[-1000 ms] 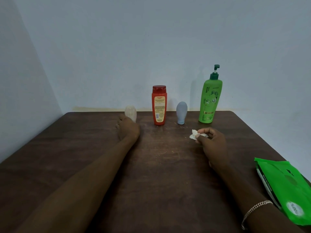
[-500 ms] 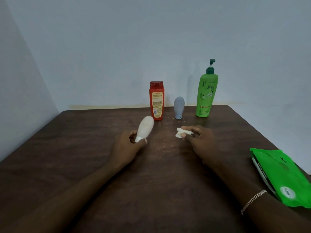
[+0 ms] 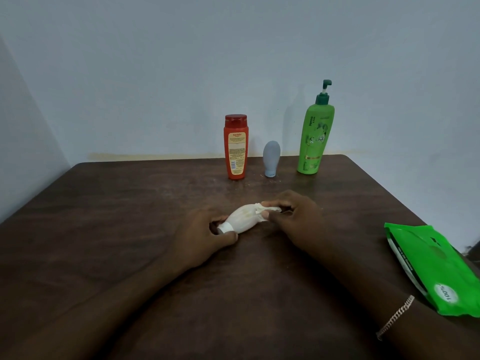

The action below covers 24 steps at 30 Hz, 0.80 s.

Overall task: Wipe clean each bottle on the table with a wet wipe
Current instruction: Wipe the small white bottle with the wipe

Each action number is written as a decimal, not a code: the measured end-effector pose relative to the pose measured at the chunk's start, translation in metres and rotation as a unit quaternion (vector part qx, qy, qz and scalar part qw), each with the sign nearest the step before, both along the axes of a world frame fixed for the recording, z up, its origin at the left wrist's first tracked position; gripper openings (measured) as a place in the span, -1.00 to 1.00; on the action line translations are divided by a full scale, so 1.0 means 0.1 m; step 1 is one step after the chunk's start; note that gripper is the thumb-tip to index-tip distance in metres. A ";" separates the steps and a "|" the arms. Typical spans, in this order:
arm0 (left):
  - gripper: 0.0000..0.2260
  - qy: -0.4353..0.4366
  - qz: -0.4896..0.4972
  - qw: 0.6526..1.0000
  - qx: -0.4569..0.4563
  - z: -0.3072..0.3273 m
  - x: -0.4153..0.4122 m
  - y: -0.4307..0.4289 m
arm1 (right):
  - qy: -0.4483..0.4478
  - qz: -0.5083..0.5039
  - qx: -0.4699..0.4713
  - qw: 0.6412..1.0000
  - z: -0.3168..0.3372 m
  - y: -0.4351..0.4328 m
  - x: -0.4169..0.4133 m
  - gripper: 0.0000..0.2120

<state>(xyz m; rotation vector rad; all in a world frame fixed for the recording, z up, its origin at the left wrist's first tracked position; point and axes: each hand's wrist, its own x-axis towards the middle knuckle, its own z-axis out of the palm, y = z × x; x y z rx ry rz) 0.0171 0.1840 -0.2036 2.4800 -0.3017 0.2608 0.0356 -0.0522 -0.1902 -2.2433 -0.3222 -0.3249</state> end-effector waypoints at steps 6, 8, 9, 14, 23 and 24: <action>-0.71 -0.004 -0.026 0.999 -0.031 0.01 0.00 -0.02 | -0.020 -0.005 -0.093 0.995 -0.08 0.34 -0.11 -0.76; -0.64 -0.004 -0.028 0.999 -0.040 -0.01 0.02 -0.01 | -0.019 0.030 -0.107 0.994 -0.07 0.45 -0.18 -0.75; -0.61 -0.006 -0.030 0.999 -0.041 -0.02 0.02 -0.01 | -0.026 0.052 -0.114 0.992 -0.06 0.48 -0.21 -0.75; -0.59 0.013 -0.028 0.999 -0.027 0.03 0.01 0.00 | 0.003 0.028 -0.163 0.986 0.01 0.34 -0.13 -0.72; -0.85 0.034 -0.028 0.998 -0.044 0.03 0.03 0.02 | -0.001 0.092 -0.161 0.983 0.02 0.52 -0.31 -0.61; -0.85 0.039 -0.027 0.998 -0.041 0.04 0.04 0.02 | 0.000 0.098 -0.161 0.982 0.01 0.52 -0.31 -0.60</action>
